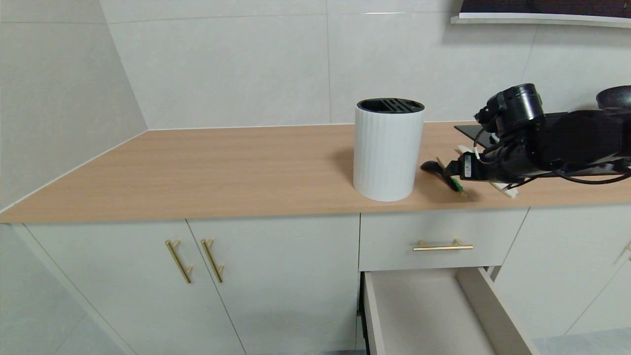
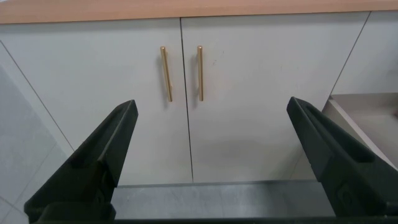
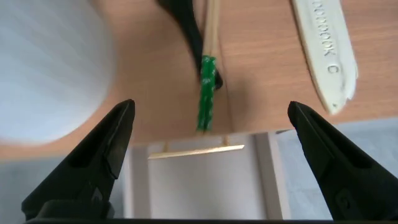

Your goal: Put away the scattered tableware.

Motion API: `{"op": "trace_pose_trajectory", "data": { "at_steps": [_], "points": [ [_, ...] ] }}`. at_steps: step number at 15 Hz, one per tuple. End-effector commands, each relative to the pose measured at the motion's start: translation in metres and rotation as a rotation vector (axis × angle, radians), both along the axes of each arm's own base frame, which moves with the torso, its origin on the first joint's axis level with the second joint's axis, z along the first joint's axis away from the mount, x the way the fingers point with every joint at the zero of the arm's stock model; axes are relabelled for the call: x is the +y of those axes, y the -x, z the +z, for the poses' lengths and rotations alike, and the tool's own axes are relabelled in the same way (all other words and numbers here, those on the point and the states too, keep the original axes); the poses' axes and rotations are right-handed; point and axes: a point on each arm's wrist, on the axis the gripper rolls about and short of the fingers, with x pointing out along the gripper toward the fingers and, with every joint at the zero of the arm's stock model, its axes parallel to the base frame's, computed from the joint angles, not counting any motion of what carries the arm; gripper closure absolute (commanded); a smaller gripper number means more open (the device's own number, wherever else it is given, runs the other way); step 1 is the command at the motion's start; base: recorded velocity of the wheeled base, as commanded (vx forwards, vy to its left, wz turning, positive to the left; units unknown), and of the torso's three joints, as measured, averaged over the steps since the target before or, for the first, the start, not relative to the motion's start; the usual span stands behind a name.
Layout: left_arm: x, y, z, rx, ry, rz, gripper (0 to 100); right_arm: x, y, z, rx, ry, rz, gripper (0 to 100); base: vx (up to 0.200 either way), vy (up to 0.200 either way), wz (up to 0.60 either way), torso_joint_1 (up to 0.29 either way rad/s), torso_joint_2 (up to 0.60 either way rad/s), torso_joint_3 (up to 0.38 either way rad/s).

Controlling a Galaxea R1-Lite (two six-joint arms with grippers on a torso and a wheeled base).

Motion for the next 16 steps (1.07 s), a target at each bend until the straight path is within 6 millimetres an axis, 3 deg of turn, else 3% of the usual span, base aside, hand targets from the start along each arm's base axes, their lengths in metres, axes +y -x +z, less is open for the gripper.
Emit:
{"op": "trace_pose_trajectory", "data": {
  "at_steps": [1,11,12,16],
  "points": [
    [0.0,0.0,0.0,0.0,0.0,0.0,0,0.003,-0.012,-0.019,0.043,0.012,-0.001,0,0.0,0.0,0.0,0.0,0.0,0.0],
    [0.0,0.0,0.0,0.0,0.0,0.0,0,0.002,-0.024,-0.033,0.072,0.018,-0.011,0,0.0,0.0,0.0,0.0,0.0,0.0],
    [0.0,0.0,0.0,0.0,0.0,0.0,0,0.002,-0.024,-0.033,0.071,0.017,-0.01,100,0.0,0.0,0.0,0.0,0.0,0.0],
    [0.0,0.0,0.0,0.0,0.0,0.0,0,0.002,-0.023,-0.033,0.075,0.018,-0.007,100,0.0,0.0,0.0,0.0,0.0,0.0]
  ]
}}
